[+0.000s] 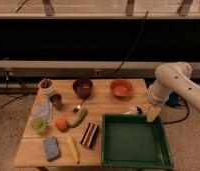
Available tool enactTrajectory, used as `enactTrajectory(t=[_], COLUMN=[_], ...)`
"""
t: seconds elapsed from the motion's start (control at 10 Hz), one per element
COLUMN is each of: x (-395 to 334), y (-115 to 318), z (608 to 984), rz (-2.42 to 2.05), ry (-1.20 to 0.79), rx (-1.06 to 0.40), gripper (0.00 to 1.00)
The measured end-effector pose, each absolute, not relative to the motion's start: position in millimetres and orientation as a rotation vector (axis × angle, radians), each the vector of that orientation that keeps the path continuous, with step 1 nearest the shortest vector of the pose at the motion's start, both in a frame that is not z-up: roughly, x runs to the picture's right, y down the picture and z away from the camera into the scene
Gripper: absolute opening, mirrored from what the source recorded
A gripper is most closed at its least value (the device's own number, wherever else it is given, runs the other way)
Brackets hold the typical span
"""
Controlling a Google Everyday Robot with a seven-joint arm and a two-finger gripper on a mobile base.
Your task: Place pepper in red bowl
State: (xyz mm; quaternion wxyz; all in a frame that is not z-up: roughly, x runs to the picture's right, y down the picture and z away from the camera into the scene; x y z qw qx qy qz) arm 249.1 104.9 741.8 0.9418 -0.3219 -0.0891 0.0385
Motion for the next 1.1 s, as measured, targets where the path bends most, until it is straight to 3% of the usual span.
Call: enactTrajectory(t=[0.3,0.5,1.1], x=[230,216,175], y=[99,111,210], z=[765,760,689], rz=[0.16,0.177,0.201], ry=[-0.286,-0.318,-0.429], rx=[-0.653,-0.643,-0.549], gripper=[0.8,0.8,0.8])
